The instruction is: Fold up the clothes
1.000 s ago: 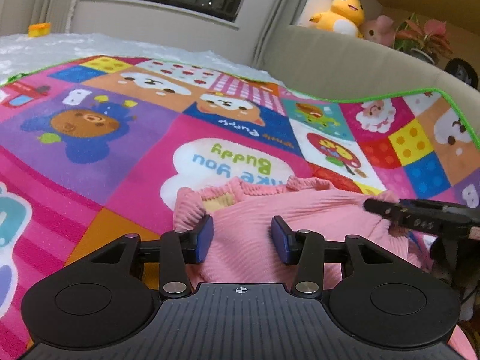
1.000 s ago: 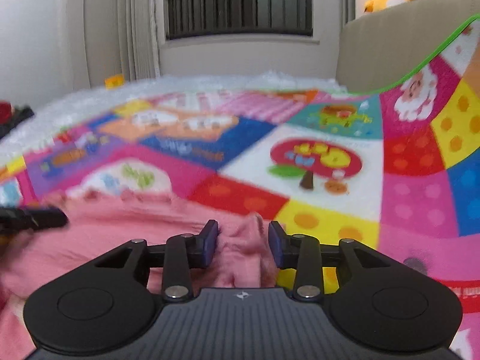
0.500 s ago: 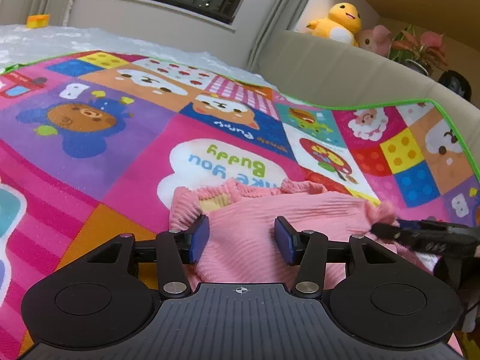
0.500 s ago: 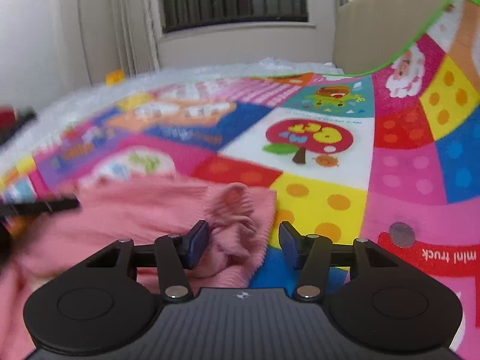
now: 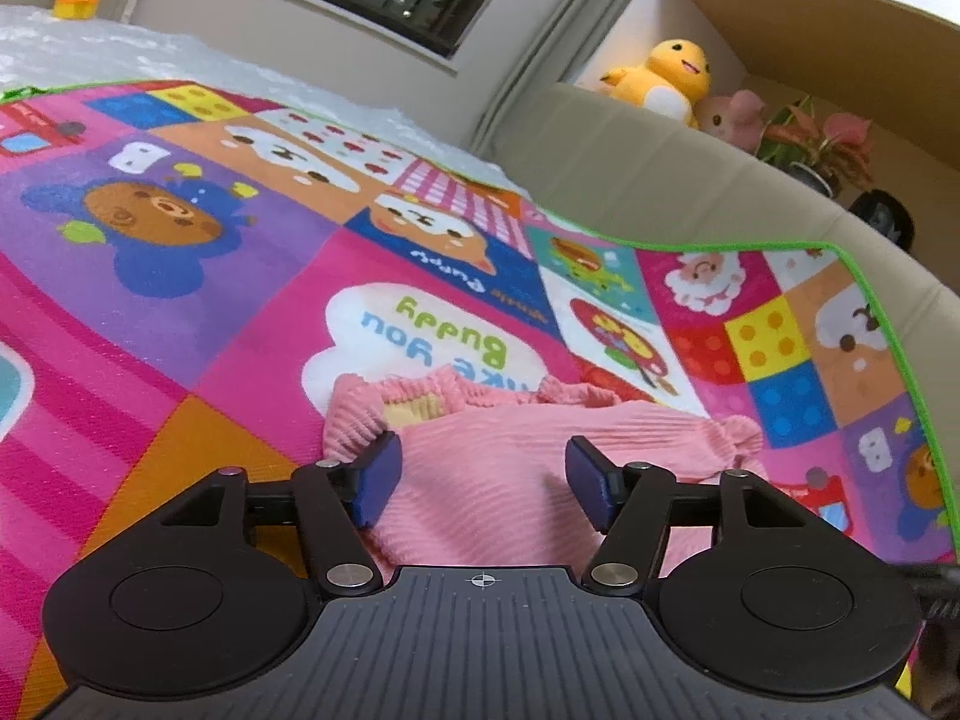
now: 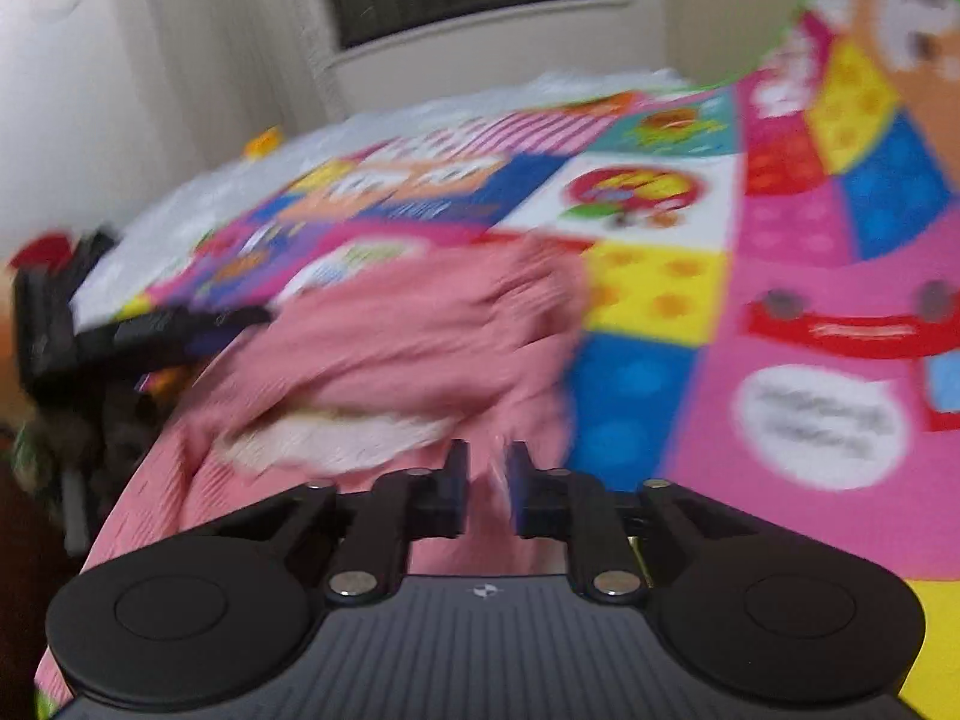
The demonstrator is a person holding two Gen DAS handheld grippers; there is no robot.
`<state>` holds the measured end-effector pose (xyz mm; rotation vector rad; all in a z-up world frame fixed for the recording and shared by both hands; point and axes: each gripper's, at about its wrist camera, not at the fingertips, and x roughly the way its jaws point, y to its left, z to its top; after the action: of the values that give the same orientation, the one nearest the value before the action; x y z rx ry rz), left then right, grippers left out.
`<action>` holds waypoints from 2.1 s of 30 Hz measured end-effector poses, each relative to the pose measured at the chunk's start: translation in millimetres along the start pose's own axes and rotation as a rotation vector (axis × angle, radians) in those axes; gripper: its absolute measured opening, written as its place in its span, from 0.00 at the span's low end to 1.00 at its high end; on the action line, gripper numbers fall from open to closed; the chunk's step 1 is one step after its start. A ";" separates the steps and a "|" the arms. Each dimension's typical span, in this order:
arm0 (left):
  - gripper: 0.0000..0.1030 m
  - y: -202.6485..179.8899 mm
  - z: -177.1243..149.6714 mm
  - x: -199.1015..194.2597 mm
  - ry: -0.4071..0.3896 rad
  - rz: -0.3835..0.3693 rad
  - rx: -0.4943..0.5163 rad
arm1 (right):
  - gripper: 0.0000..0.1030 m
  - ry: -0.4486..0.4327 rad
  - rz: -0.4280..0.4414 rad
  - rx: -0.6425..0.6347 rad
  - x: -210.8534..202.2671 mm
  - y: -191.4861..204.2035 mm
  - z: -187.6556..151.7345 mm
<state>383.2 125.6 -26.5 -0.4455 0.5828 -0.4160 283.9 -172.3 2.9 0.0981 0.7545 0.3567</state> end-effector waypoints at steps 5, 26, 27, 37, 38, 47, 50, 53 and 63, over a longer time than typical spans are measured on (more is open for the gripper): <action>0.65 8.3 0.9 -2.1 -0.011 -0.036 -0.048 | 0.12 0.088 0.020 -0.175 31.2 50.6 -8.9; 0.76 15.7 0.0 -9.9 -0.054 -0.078 -0.095 | 0.29 0.089 0.054 -0.202 -32.8 87.3 -59.7; 0.81 14.9 0.5 -12.1 -0.062 -0.076 -0.093 | 0.29 0.079 0.084 -0.199 -35.3 87.1 -53.4; 0.81 6.3 7.4 -37.5 0.059 -0.013 -0.159 | 0.29 -0.134 0.015 -0.227 -26.5 20.7 47.4; 0.81 6.7 9.4 -37.2 0.082 -0.019 -0.172 | 0.29 -0.136 0.005 -0.224 -15.8 12.0 57.0; 0.71 -1.2 17.3 -10.2 0.195 0.118 -0.003 | 0.30 -0.010 -0.095 -0.169 94.3 -48.7 62.1; 0.72 0.1 27.6 -15.2 0.188 0.118 -0.008 | 0.31 -0.033 -0.075 -0.173 77.4 -46.3 71.8; 0.75 8.7 39.8 -11.0 0.183 0.056 -0.109 | 0.40 -0.068 -0.030 -0.154 64.7 -43.3 88.6; 0.75 15.4 44.3 33.6 0.186 0.019 -0.164 | 0.56 0.061 0.045 0.131 126.3 -65.3 109.3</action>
<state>439.2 134.2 -15.7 -0.5610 0.8046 -0.3960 462.1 -184.6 -13.9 0.2284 0.8368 0.3540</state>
